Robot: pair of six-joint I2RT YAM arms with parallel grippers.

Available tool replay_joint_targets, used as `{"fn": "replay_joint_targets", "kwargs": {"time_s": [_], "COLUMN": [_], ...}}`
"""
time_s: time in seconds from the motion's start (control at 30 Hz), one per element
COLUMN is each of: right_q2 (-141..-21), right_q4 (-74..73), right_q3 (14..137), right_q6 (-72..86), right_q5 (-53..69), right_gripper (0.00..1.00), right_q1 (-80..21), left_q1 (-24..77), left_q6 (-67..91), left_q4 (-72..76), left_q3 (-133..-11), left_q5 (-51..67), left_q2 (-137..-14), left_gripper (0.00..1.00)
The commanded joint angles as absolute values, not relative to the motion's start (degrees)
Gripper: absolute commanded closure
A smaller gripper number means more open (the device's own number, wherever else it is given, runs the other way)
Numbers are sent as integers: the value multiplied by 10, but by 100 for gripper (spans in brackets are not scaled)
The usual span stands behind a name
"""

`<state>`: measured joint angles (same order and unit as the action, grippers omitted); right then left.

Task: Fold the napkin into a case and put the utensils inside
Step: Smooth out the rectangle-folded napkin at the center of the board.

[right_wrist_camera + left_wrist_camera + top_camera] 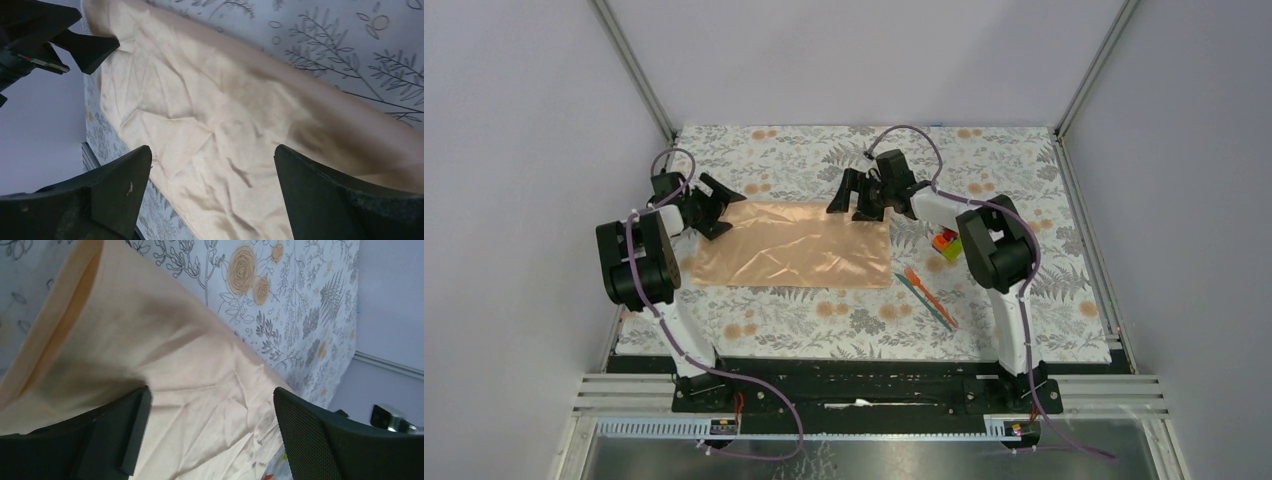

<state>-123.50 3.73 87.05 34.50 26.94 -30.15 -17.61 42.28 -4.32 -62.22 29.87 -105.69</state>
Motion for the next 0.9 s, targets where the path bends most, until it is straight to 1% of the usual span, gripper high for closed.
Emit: {"fn": "replay_joint_targets", "kwargs": {"time_s": [0.0,0.13,0.27,0.33,0.43,0.6,0.77,0.87], "right_q2": [-1272,-1274,-1260,-1254,-1234,-1189,-1237,-1262], "right_q4": [70,64,23,-21,-63,-50,-7,22], "right_q3": [900,872,840,854,880,907,937,940], "right_q6": [377,357,311,273,261,291,352,367], "right_q5": [312,302,263,256,272,299,342,336], "right_gripper": [0,0,0,0,0,0,0,0], "right_q1": [-276,-242,-203,-199,-200,-217,-242,-242], "left_q1": [-182,-196,-209,-208,-196,-167,-167,-173], "left_q6": [453,421,407,398,394,417,458,454], "left_q4": [55,27,7,-10,-15,-10,25,11], "left_q3": [-673,-696,-684,-693,-715,-757,-774,-794], "left_q5": [352,334,314,312,332,373,377,376], "left_q2": [-1112,-1146,-1153,-1153,-1135,-1110,-1148,-1181], "left_gripper": [1,1,1,1,1,1,1,1]}}
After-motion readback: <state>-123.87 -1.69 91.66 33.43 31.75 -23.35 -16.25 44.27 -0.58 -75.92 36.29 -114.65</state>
